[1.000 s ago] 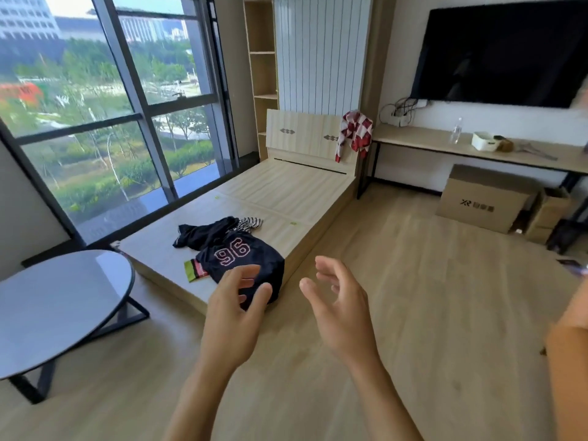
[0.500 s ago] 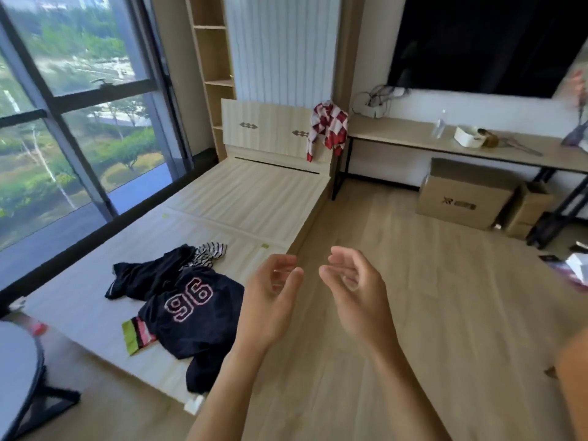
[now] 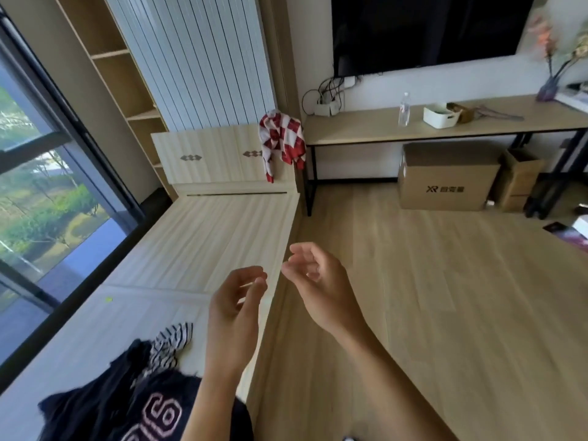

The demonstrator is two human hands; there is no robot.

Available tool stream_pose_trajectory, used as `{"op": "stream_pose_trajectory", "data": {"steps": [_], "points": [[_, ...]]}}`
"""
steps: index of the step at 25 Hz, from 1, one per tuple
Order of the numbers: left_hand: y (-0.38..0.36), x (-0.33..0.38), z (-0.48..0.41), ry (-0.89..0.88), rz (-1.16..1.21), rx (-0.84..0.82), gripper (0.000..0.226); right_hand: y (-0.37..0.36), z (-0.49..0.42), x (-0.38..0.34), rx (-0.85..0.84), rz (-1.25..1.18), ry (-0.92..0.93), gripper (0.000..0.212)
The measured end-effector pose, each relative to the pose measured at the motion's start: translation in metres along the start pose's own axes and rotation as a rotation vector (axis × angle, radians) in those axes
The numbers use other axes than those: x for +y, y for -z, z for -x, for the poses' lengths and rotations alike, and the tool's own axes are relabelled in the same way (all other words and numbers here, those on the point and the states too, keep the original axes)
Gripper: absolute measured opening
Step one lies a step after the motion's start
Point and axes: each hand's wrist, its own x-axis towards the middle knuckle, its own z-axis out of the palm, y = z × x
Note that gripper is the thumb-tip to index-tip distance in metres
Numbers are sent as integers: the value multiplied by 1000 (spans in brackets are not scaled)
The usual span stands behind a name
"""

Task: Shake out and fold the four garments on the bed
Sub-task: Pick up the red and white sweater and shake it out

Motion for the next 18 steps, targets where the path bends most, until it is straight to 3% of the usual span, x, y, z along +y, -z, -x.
{"op": "stream_pose_trajectory", "data": {"steps": [8,14,18], "points": [[-73,-13,-251,-31,47,29,18,-7,-247,29,-81,-23,-4,26],[-142,-50,-471,-48,112,-22,23,-1,-466,74,-15,35,-11,37],[-186,-60,-600,-76,107,-93,21,12,-591,84,88,20,-30,30]]}}
